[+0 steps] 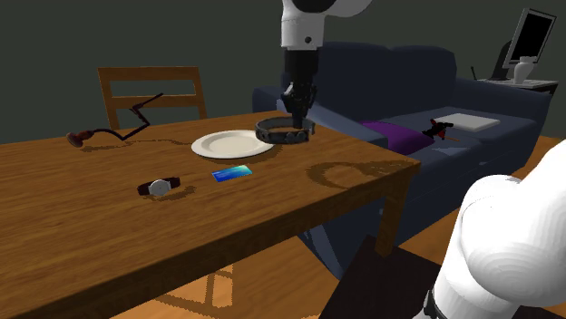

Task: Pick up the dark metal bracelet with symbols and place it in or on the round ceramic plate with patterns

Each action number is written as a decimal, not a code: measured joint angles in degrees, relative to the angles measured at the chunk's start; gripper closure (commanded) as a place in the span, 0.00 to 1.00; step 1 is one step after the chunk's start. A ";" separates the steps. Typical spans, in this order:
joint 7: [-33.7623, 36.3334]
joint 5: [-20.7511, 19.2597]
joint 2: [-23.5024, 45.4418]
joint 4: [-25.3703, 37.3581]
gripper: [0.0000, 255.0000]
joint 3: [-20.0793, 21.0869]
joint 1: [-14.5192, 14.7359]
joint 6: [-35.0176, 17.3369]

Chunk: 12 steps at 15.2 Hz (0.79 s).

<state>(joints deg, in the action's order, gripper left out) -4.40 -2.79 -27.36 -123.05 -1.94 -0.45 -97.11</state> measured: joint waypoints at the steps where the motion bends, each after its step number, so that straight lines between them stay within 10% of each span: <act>1: 0.02 0.09 2.19 2.12 1.00 0.00 0.05 -0.05; 12: -2.23 0.95 27.47 27.98 1.00 -1.47 -0.46 0.46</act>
<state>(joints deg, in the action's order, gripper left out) -6.63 -1.83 0.12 -95.06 -3.41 -0.92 -96.65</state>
